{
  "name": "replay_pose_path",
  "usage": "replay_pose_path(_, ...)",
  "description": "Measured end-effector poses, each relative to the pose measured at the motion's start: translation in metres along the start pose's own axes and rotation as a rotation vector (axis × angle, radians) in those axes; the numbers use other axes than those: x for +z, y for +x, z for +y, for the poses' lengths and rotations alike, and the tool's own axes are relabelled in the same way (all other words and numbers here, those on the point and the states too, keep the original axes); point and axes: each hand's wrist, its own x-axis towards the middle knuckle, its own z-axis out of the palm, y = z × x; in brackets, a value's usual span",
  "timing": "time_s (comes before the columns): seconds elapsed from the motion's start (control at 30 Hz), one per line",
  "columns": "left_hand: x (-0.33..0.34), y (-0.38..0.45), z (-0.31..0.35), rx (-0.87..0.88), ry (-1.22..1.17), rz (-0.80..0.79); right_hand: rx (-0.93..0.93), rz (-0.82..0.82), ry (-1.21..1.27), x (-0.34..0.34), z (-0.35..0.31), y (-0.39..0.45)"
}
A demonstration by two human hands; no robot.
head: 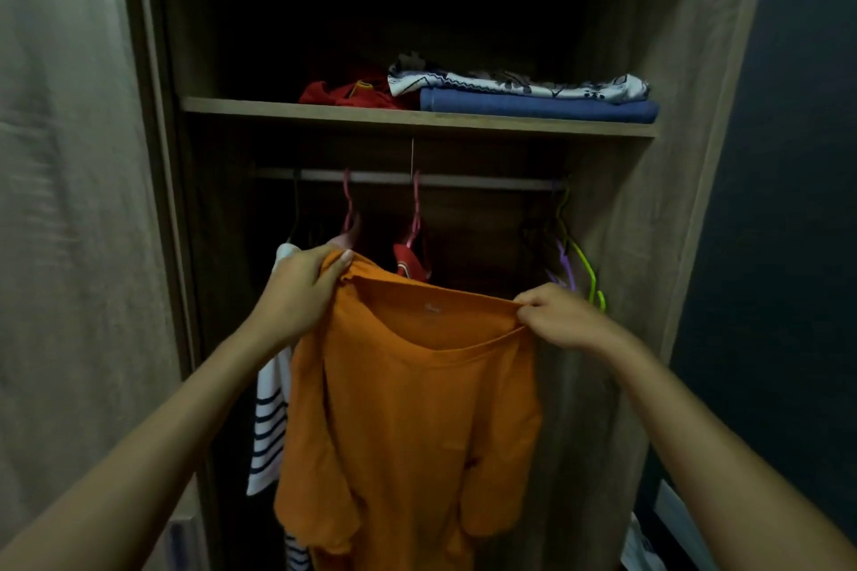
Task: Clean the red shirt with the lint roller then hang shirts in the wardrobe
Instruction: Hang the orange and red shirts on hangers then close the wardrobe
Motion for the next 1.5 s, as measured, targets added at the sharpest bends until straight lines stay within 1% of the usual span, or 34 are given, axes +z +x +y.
replay_pose_path(0.1, 0.011, 0.008, 0.007, 0.03, 0.046, -0.03, 0.077, -0.073, 0.059, 0.015, -0.011, -0.007)
replay_pose_path(0.17, 0.019, 0.015, 0.014, 0.056, 0.102, -0.024, 0.097, -0.109, 0.106, 0.025, -0.013, -0.01)
replay_pose_path(0.27, 0.028, 0.025, 0.02, 0.101, 0.136, 0.014, 0.096, -0.105, 0.157, 0.033, -0.013, -0.014)
replay_pose_path(0.4, 0.035, 0.038, 0.022, 0.09, 0.087, 0.041, 0.117, -0.1, 0.267, 0.038, -0.01, -0.019)
replay_pose_path(0.43, 0.037, 0.04, 0.021, 0.087, 0.071, 0.039, 0.123, -0.055, 0.283, 0.036, -0.007, -0.016)
replay_pose_path(0.47, 0.04, 0.041, 0.021, 0.087, 0.045, 0.032, 0.129, 0.024, 0.287, 0.032, -0.005, -0.013)
replay_pose_path(0.57, 0.051, 0.045, 0.018, 0.078, -0.038, -0.013, 0.157, 0.364, 0.263, 0.013, 0.001, 0.007)
replay_pose_path(0.6, 0.057, 0.047, 0.015, 0.068, -0.052, -0.031, 0.169, 0.451, 0.235, 0.008, 0.003, 0.015)
replay_pose_path(0.67, 0.069, 0.054, 0.011, 0.05, -0.084, -0.061, 0.201, 0.561, 0.14, 0.0, 0.013, 0.035)
replay_pose_path(0.7, 0.075, 0.059, 0.009, 0.042, -0.103, -0.076, 0.219, 0.576, 0.092, -0.003, 0.018, 0.045)
replay_pose_path(0.8, 0.092, 0.077, 0.013, 0.051, -0.1, -0.126, 0.316, 0.521, 0.021, -0.012, 0.034, 0.075)
replay_pose_path(0.87, 0.102, 0.09, 0.018, 0.069, -0.082, -0.146, 0.345, 0.492, 0.051, -0.016, 0.043, 0.094)
replay_pose_path(1.0, 0.116, 0.108, 0.02, 0.056, -0.07, -0.188, 0.345, 0.442, 0.224, -0.016, 0.052, 0.123)
replay_pose_path(1.1, 0.123, 0.116, 0.017, 0.073, -0.067, -0.213, 0.35, 0.479, 0.418, -0.016, 0.056, 0.148)
replay_pose_path(1.2, 0.128, 0.118, 0.017, 0.074, -0.102, -0.212, 0.365, 0.517, 0.56, -0.014, 0.078, 0.189)
replay_pose_path(1.3, 0.131, 0.121, 0.018, 0.079, -0.101, -0.208, 0.35, 0.499, 0.689, -0.014, 0.084, 0.217)
replay_pose_path(1.4, 0.135, 0.126, 0.019, 0.075, -0.095, -0.199, 0.32, 0.441, 0.749, -0.015, 0.078, 0.23)
replay_pose_path(1.5, 0.138, 0.127, 0.018, 0.06, -0.087, -0.197, 0.283, 0.48, 0.788, -0.019, 0.069, 0.234)
